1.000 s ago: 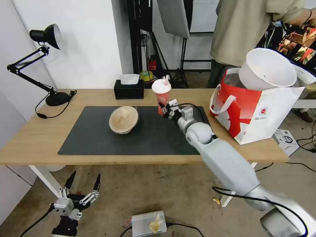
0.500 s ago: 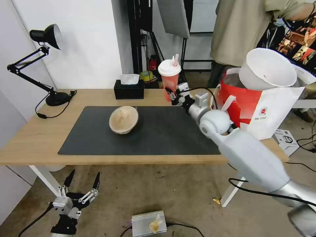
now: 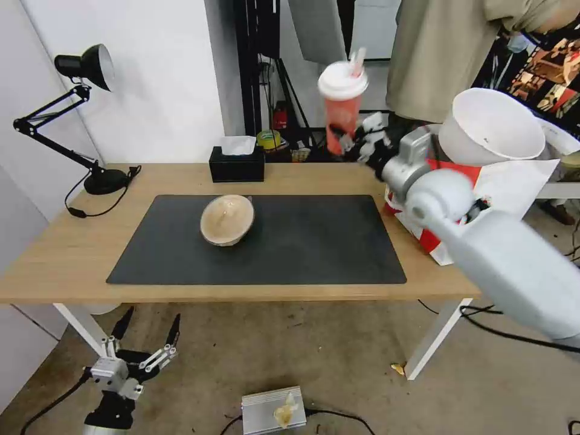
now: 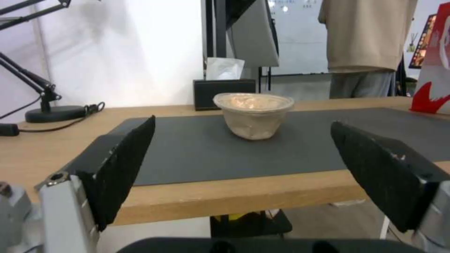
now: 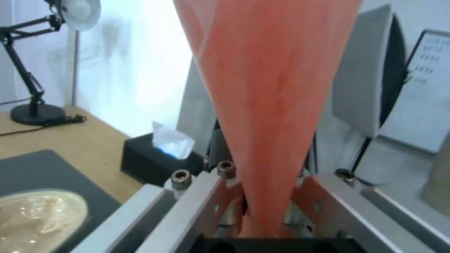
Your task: Pick up the trash from the table and place it into the takeout bag.
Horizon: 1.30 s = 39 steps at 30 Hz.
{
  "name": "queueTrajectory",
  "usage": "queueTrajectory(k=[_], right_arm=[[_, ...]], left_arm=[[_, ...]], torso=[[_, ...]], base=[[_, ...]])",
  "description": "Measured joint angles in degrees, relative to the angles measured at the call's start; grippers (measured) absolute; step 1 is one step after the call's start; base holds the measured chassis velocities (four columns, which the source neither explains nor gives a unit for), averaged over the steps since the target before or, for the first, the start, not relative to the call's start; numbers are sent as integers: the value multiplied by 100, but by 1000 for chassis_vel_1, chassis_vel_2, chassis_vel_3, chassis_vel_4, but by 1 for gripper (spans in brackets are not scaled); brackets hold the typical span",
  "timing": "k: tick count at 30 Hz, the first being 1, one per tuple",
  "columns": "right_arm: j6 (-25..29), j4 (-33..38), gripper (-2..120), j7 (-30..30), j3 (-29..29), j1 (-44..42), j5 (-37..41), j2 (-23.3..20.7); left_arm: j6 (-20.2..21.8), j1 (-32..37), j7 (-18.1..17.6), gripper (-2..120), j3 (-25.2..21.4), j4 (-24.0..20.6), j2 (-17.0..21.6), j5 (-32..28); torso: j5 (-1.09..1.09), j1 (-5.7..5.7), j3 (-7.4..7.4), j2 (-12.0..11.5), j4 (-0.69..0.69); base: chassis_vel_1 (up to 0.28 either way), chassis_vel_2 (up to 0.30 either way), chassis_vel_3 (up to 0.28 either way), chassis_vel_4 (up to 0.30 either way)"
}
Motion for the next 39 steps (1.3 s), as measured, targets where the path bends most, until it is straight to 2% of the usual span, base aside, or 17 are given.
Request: queueTrajectory(k=[2,4,6,8,12,18,25,32,35,39], right_arm=[[0,160,3,-154,158,21,40,-309],[0,166,3,-158,165,21,41,-319],[0,341,3,-302,430,-24,67,-671],[0,357,3,-314,463,-36,68,-710],[0,481,3,-483,801,-146,69,-1170],[5,475,3,-646,1034,-179,-92,-1549],[46,312,3,-1007,1311,-274,-824,-1992],[138,172,3,-1189,1422,-321,-1318,-2136],[304,-49,3,-1353,1540,-369,-2058,-2250],[492,-236,3,-1492,1567,-377,-2584,-2295]], left_arm=[[-37,54,52,100,15,-16,-41,66],[-40,55,56,100,16,-16,-42,68],[-122,115,127,100,60,-26,-91,155],[-132,119,133,100,64,-27,-95,164],[-207,134,220,100,70,-39,-140,220],[-238,121,267,100,78,-94,-161,221],[-319,126,296,100,133,-131,-210,217],[-374,131,339,100,140,-131,-210,200],[-407,123,460,100,117,-159,-187,186],[-429,121,533,100,120,-167,-188,175]], torso=[[0,0,0,0,-1],[1,0,0,0,-1],[0,0,0,0,0],[0,0,0,0,0],[0,-1,0,0,-1],[0,-1,0,0,-1],[0,-1,-1,0,-1],[0,-1,0,0,0],[0,-1,0,0,0],[0,-1,0,0,0]], base=[[0,0,0,0],[0,0,0,0],[0,0,0,0],[0,0,0,0],[0,0,0,0],[0,0,0,0],[0,0,0,0],[0,0,0,0],[0,0,0,0],[0,0,0,0]])
